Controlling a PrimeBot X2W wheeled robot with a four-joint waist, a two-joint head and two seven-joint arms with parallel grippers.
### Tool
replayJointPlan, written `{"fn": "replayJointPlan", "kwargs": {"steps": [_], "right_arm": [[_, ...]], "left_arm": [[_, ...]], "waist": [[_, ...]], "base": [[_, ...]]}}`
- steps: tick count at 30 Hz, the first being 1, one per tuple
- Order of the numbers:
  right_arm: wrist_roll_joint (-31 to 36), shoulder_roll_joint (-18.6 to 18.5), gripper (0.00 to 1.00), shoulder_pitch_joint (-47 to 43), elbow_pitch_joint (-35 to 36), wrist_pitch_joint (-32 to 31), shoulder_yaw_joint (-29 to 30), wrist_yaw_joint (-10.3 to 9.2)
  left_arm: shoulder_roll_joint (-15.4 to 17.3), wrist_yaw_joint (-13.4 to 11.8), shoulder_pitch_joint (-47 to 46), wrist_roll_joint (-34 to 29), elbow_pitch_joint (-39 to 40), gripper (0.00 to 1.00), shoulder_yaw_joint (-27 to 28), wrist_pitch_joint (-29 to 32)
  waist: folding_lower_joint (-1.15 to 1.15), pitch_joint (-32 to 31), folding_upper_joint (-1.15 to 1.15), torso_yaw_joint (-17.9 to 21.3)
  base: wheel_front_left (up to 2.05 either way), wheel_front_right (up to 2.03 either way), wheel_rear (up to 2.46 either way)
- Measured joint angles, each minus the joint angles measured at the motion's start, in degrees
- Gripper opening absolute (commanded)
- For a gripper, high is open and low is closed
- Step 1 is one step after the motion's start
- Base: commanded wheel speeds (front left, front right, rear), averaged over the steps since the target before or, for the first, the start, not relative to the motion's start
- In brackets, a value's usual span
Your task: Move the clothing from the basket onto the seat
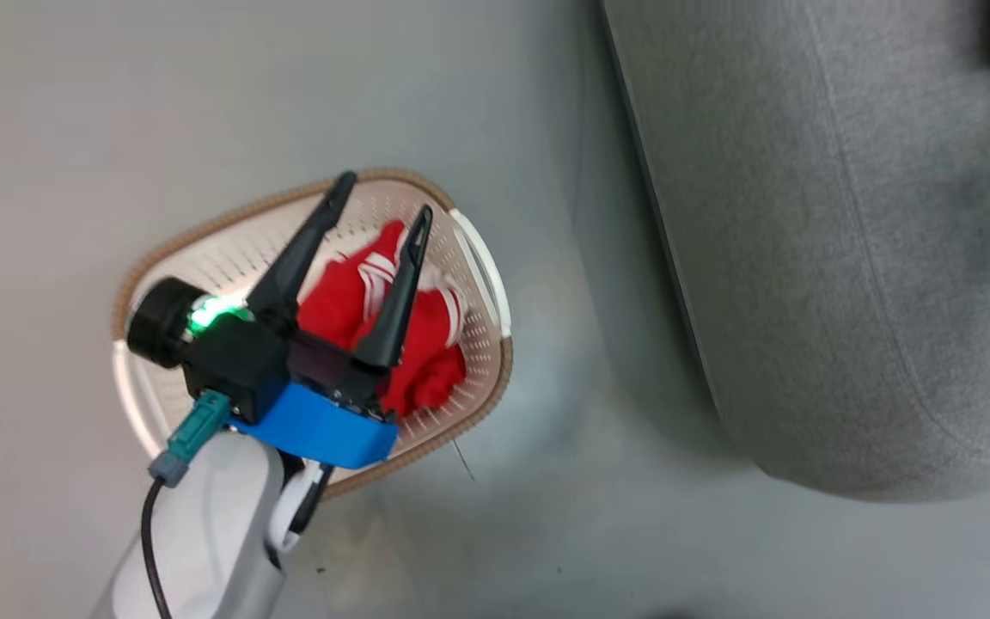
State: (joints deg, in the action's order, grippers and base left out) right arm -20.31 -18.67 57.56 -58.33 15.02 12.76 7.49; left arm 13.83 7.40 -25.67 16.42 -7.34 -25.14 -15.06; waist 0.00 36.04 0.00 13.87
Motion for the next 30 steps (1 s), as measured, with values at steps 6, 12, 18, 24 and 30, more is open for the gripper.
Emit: {"fn": "replayJointPlan", "kwargs": {"steps": [6,12,18,24,30], "right_arm": [[0.4,0.2,1.00,-9.0,3.6,-0.1,-3.4,0.00],[1.3,1.9,1.00,-19.8,10.8,-0.1,-5.8,0.00],[2.9,6.0,1.00,-31.0,21.0,-0.3,-6.4,0.00],[5.7,10.4,1.00,-41.5,32.1,-1.5,-6.5,0.00],[7.2,12.9,1.00,-48.8,41.5,-3.9,-7.9,0.00]], "left_arm": [[-3.0,0.0,5.1,1.4,-3.4,1.00,2.4,0.0],[-4.6,0.0,10.4,2.2,-6.4,1.00,6.1,0.0],[-6.6,0.0,15.6,1.5,-9.0,1.00,11.8,0.0],[-7.8,0.0,19.0,0.1,-10.6,1.00,17.2,0.0],[-8.3,0.0,19.8,-0.8,-11.7,1.00,20.4,0.0]], "waist": [[0.00,-8.1,0.00,-2.3],[0.01,-16.6,0.00,-4.6],[0.02,-24.2,0.00,-7.3],[0.02,-29.5,0.00,-10.5],[0.02,-32.4,0.00,-13.8]], "base": [[0.00,0.00,0.00],[0.00,0.00,0.00],[0.00,0.00,0.00],[0.00,0.00,0.00],[0.00,0.00,0.00]]}}
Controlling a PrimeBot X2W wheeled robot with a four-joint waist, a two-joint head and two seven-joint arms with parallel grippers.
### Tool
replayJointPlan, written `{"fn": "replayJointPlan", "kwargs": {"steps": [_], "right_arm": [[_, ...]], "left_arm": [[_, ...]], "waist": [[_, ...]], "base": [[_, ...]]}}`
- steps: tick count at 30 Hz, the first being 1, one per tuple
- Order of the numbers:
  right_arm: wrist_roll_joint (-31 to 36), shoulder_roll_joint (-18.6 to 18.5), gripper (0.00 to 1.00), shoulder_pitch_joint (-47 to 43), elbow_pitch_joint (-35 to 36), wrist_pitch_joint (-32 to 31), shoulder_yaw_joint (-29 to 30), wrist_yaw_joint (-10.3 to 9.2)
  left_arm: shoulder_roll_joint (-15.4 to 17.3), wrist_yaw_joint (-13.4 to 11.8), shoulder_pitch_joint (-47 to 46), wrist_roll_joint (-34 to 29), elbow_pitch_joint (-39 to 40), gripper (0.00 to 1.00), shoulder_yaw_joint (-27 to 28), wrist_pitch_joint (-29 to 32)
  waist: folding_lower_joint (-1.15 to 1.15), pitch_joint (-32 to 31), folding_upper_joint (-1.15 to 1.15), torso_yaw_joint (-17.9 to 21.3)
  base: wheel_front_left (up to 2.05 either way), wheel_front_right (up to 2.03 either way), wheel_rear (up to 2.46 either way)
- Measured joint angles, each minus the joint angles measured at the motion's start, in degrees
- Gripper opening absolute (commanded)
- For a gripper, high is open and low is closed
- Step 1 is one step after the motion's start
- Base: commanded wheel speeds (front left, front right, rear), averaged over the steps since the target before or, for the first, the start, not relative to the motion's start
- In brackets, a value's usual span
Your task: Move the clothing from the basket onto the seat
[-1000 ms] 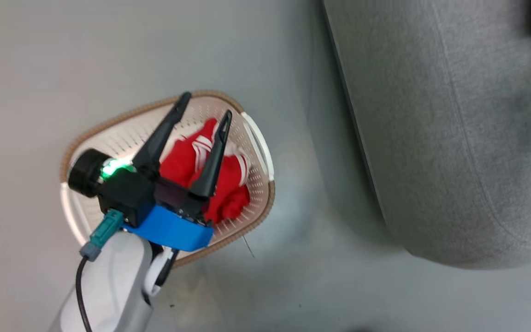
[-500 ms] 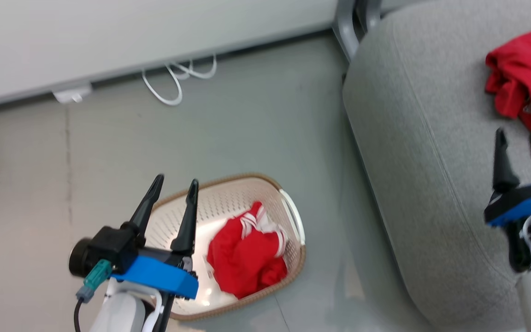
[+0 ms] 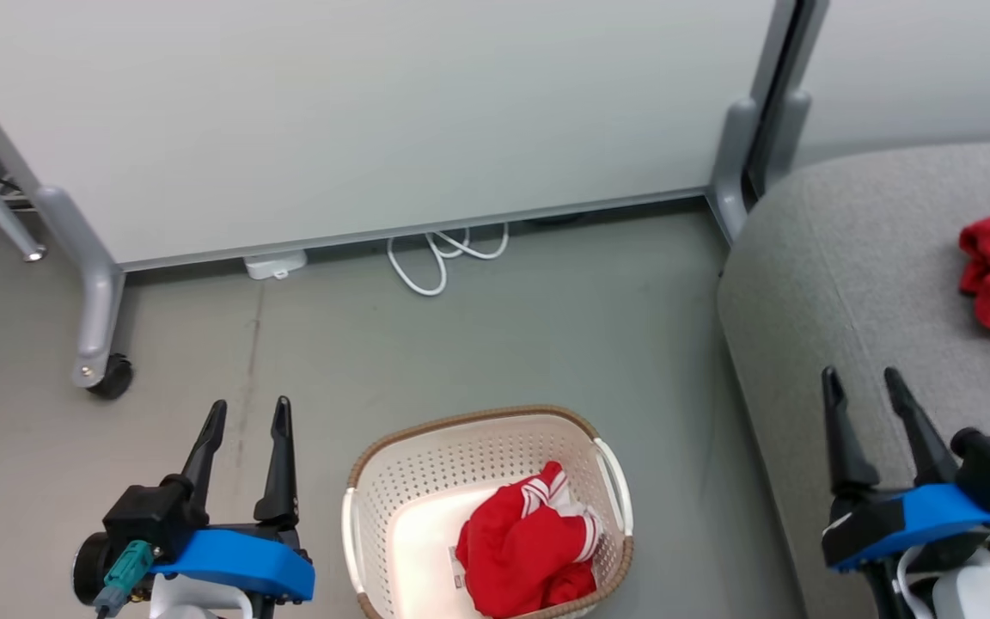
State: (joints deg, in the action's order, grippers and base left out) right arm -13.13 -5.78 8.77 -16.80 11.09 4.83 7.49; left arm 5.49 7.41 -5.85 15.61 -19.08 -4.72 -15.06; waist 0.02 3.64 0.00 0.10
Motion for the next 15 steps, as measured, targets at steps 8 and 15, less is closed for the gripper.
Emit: {"fn": "replayJointPlan", "kwargs": {"steps": [8,15], "right_arm": [[-0.3,1.8,1.00,-4.5,5.0,-2.6,-1.4,0.00],[-0.8,2.4,1.00,-5.2,5.5,-3.8,-1.9,-0.01]], "left_arm": [[-0.3,0.0,0.2,-0.1,-1.7,1.00,1.1,0.0],[-0.2,0.0,0.8,0.0,-2.5,1.00,0.8,0.0]], "waist": [[0.00,-2.4,0.00,-2.4],[-0.01,-2.9,0.00,-2.9]], "base": [[0.00,0.00,0.00],[0.00,0.00,0.00]]}}
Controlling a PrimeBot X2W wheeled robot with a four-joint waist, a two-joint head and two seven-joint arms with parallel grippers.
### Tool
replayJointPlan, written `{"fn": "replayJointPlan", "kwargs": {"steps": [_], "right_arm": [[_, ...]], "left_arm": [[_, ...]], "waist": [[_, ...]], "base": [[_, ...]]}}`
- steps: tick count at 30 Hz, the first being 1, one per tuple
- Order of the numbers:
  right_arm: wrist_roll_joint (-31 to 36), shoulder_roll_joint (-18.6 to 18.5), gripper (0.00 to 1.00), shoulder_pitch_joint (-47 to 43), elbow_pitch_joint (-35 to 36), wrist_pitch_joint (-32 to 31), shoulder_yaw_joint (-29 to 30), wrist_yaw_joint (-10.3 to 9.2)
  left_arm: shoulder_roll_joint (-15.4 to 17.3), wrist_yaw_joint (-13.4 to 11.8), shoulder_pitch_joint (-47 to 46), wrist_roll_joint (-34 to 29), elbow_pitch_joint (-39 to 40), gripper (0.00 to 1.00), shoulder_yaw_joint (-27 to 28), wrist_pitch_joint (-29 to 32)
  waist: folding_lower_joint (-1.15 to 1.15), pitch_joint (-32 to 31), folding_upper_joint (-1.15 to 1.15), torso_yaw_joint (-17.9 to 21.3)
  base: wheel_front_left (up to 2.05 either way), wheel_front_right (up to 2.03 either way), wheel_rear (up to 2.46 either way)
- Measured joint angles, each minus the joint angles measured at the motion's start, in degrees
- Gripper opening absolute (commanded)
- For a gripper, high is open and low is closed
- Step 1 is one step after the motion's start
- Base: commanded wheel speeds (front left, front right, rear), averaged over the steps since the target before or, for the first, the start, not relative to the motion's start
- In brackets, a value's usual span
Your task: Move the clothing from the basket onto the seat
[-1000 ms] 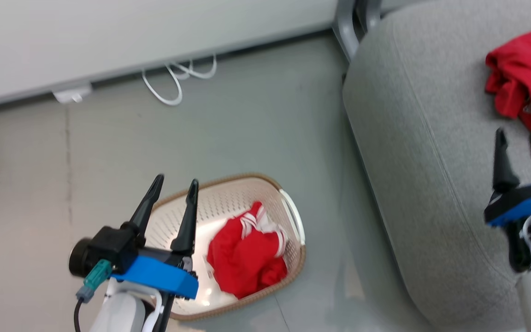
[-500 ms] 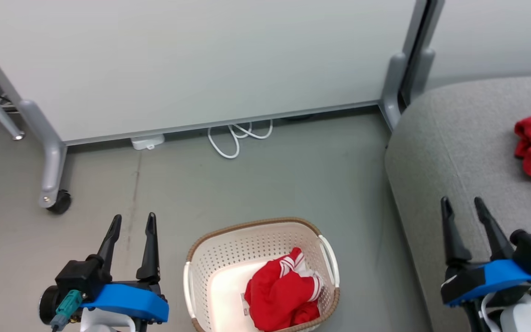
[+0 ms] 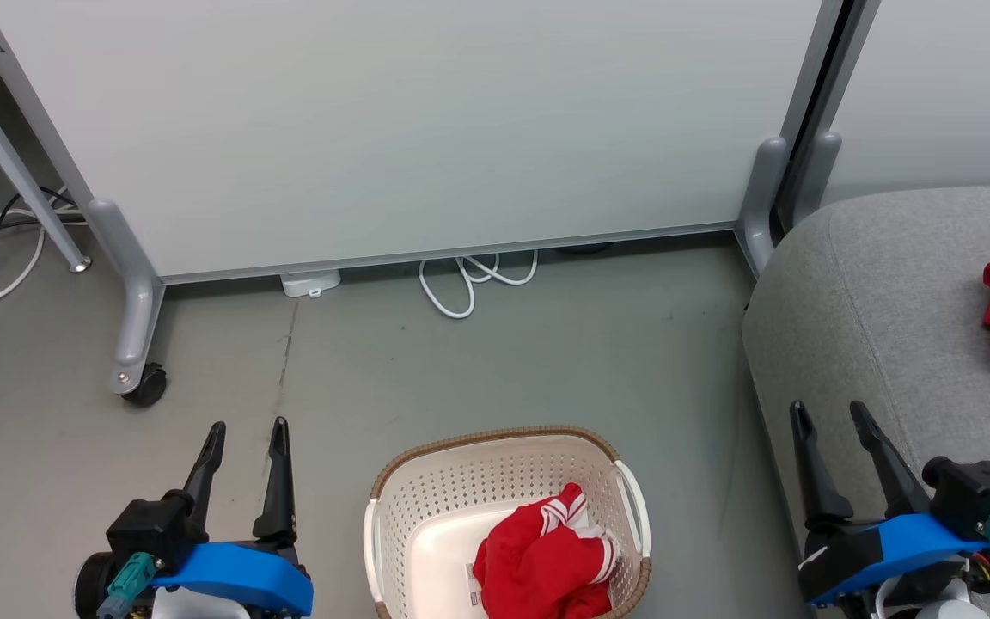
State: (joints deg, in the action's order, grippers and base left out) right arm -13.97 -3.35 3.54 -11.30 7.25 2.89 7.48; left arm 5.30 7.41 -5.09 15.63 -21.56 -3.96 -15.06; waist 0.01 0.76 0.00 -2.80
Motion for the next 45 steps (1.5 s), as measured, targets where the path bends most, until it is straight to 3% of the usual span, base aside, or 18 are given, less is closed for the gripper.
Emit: {"fn": "replayJointPlan", "kwargs": {"steps": [16,24,35,45], "right_arm": [[-2.2,0.4,1.00,-0.1,0.3,-0.6,-1.7,0.01],[-2.3,0.4,1.00,2.0,2.7,-0.7,-2.2,0.00],[-0.4,0.4,1.00,11.1,8.5,-2.6,-5.2,0.00],[-1.4,0.4,1.00,18.7,8.6,0.8,-10.5,0.01]], "left_arm": [[0.5,0.0,-0.4,0.2,-0.2,1.00,-0.7,0.0],[0.0,0.0,-2.8,0.3,-0.1,1.00,-2.6,0.0],[1.0,0.0,-15.1,1.4,-4.3,1.00,-8.9,0.0],[3.8,0.0,-27.0,3.7,-14.6,1.00,-15.9,0.0]], "waist": [[0.00,1.7,0.00,0.8],[-0.01,5.8,0.00,1.4],[-0.02,20.9,0.00,3.9],[-0.02,37.3,0.00,9.7]], "base": [[0.00,0.00,0.00],[0.00,0.00,0.00],[0.00,0.00,0.00],[0.00,0.00,0.00]]}}
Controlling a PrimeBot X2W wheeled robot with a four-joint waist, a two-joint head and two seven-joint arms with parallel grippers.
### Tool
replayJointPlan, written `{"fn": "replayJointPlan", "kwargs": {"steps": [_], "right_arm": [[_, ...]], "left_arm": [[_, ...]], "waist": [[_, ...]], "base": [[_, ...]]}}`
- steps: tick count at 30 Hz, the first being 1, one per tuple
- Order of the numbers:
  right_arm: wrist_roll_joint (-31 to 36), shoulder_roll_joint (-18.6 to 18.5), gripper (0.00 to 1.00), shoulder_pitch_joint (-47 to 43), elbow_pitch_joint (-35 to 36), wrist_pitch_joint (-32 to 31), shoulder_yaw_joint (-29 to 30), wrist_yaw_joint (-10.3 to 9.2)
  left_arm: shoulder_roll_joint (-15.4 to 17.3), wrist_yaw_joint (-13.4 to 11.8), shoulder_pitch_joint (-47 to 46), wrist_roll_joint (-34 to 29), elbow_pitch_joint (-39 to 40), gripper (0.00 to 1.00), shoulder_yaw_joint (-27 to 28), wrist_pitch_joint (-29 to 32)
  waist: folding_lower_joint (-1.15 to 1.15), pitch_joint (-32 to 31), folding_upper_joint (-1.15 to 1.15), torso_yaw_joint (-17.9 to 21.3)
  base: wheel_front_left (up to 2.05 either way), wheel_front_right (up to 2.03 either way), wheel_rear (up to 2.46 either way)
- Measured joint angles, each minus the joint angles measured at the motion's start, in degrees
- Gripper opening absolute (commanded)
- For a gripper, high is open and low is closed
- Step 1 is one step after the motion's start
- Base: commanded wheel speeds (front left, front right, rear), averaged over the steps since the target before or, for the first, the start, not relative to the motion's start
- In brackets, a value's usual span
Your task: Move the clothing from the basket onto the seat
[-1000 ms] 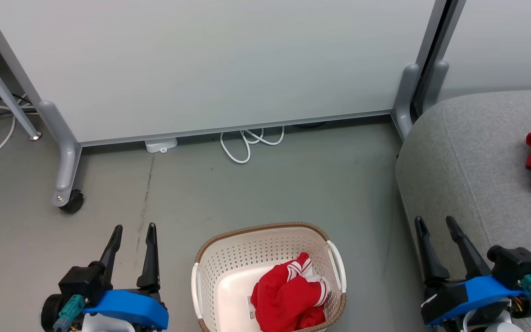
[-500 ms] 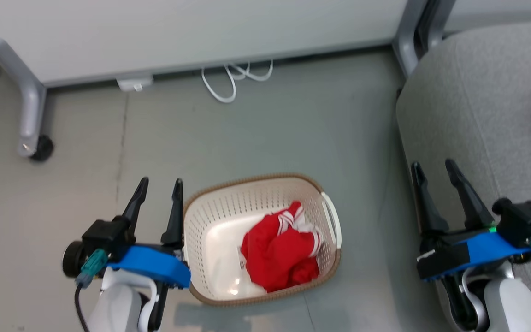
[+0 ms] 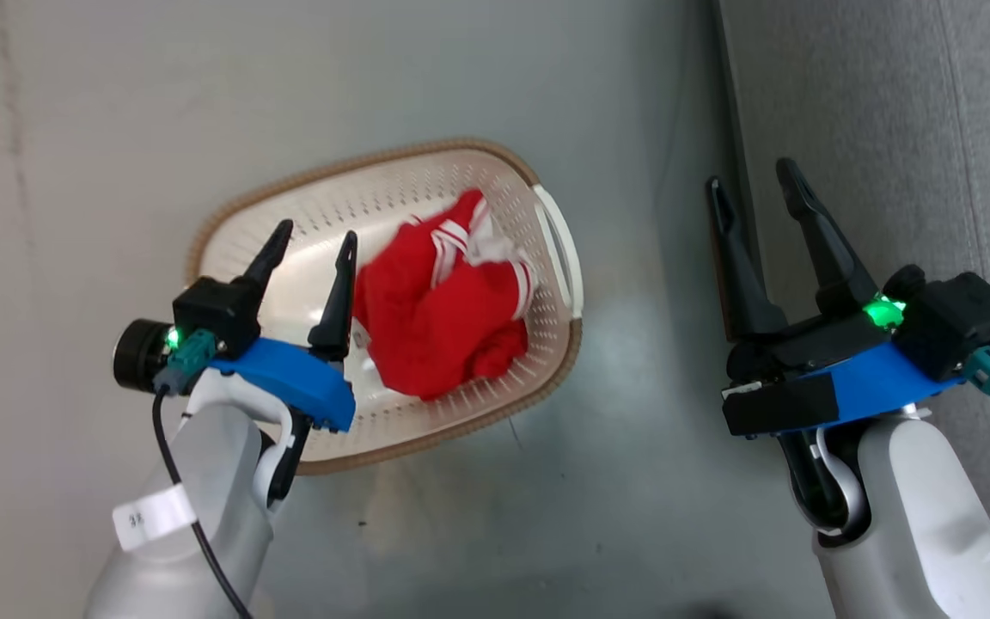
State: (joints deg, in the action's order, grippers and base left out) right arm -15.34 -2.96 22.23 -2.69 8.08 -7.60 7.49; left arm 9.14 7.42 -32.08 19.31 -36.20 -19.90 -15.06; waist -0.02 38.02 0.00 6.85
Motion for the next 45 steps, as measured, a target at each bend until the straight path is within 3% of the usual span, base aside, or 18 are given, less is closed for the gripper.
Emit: {"fn": "replayJointPlan", "kwargs": {"steps": [12,19,40,41,42,43,45], "right_arm": [[-2.0,0.0,1.00,2.2,0.1,3.1,-3.7,-0.01],[-3.4,0.0,1.00,3.4,-0.3,4.4,-5.1,-0.01],[-5.6,0.0,1.00,2.4,-1.1,6.4,-6.9,0.00],[-5.6,0.0,1.00,2.3,-1.1,6.4,-6.8,0.00],[-5.7,0.0,1.00,2.2,-1.1,6.4,-6.8,0.00],[-5.7,0.0,1.00,2.2,-1.1,6.4,-6.8,0.00],[-5.9,0.0,1.00,2.2,-1.1,6.5,-6.7,0.00]], "left_arm": [[1.9,0.0,-11.0,5.3,-15.0,1.00,-6.6,0.0],[1.9,0.0,-14.9,9.4,-18.0,1.00,-12.5,0.3],[2.4,0.0,-19.6,20.0,-24.7,1.00,-25.0,5.2],[2.4,0.0,-19.7,20.3,-24.8,0.48,-25.4,5.4],[2.4,0.0,-19.8,20.7,-25.0,0.13,-25.7,5.4],[2.4,0.0,-19.8,20.7,-25.0,0.00,-25.7,5.4],[2.4,0.0,-19.9,21.4,-25.3,0.00,-26.5,5.6]], "waist": [[0.00,12.4,0.00,5.9],[0.00,16.8,0.00,7.9],[0.01,19.7,0.00,10.8],[0.01,19.7,0.00,10.8],[0.01,19.6,0.00,10.8],[0.01,19.6,0.00,10.8],[0.02,19.6,0.00,10.9]], "base": [[0.00,0.00,0.00],[0.00,0.00,0.00],[0.00,0.00,0.00],[0.00,0.00,0.00],[0.00,0.00,0.00],[0.00,0.00,0.00],[0.00,0.00,0.00]]}}
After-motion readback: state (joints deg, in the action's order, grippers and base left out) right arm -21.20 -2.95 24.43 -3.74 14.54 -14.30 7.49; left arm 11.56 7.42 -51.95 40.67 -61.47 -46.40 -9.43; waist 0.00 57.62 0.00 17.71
